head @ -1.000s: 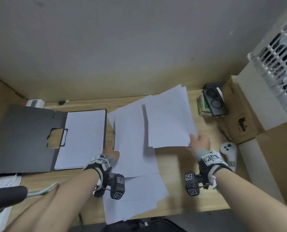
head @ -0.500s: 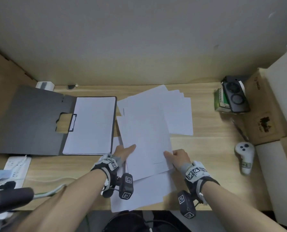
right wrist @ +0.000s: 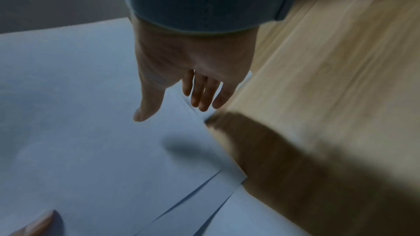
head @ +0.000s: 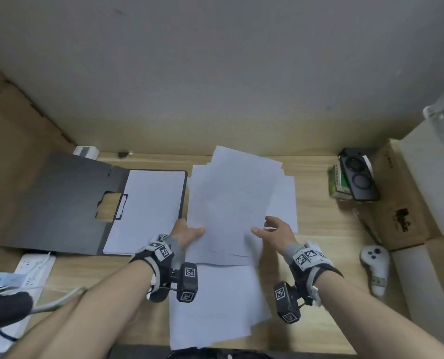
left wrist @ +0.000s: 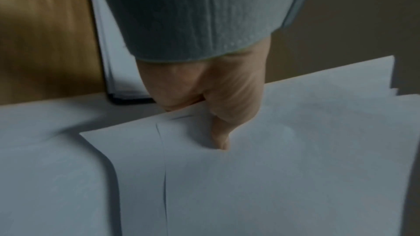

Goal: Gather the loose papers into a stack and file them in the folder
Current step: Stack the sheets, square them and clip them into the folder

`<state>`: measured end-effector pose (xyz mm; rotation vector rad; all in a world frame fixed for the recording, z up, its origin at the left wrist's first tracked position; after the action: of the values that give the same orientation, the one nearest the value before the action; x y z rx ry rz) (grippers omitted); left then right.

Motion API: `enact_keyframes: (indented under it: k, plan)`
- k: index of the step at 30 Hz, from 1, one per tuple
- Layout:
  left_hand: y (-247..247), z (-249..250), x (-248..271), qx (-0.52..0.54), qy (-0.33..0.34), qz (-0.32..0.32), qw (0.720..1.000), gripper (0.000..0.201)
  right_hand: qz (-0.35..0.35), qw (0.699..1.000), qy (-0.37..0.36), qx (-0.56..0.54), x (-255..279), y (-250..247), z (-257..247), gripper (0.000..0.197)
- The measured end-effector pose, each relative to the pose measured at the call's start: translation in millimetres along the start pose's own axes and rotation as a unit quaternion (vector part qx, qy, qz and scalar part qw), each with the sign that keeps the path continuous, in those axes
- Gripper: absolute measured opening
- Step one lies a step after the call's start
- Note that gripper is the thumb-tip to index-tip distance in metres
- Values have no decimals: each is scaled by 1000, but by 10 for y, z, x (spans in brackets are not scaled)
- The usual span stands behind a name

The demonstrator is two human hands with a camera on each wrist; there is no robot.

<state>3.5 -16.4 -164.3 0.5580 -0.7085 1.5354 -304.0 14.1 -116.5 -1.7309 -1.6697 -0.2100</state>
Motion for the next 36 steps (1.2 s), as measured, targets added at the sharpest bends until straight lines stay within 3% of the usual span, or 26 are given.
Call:
enact_keyframes:
  k: [3, 6, 7, 9, 12, 16, 18, 23, 28, 33, 36]
  plan:
    - [-3, 577, 245, 29, 50, 1, 998, 74, -4, 997, -42, -68, -8, -77, -429, 40]
    - [40, 1215, 704, 37, 114, -4, 993, 21, 38, 989, -83, -118, 67, -234, -873, 32]
    - [52, 1363, 770, 38, 134, -6, 990, 16, 44, 987, -94, -124, 81, -282, -990, 29]
    - [51, 1521, 833, 35, 162, -15, 986, 19, 54, 985, -118, -117, 101, -359, -1128, 27]
    - [70, 1509, 839, 32, 172, -29, 984, 38, 42, 981, -159, -102, 146, -383, -1196, 41]
    - [174, 1263, 794, 3, 170, -47, 984, 39, 21, 989, -118, -82, 186, -224, -1031, 27]
    - [222, 1190, 796, 9, 169, -39, 985, 49, 23, 990, -112, -84, 197, -182, -998, 25]
    - [298, 1231, 785, 42, 187, -25, 981, 31, 31, 988, -108, -107, 164, -170, -1054, 22]
    - [357, 1056, 741, 23, 163, -31, 986, 39, 8, 991, -89, -103, 112, -76, -846, 27]
    - [260, 976, 822, 52, 183, 25, 981, 15, 10, 988, -59, -146, 30, 77, -736, 17]
    - [18, 899, 836, 93, 158, 38, 982, 22, -39, 991, -31, -125, -51, 383, -761, 33]
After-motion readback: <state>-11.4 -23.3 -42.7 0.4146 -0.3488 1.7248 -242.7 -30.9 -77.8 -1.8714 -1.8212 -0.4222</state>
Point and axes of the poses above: each hand's wrist, its own x-axis away from the middle knuckle, its own y-axis out of the palm, z = x × y, the point moved 5 cm from there along -x, towards the middle knuckle, and after that the axes turned 12 degrees about x, right-handed, at the moved point
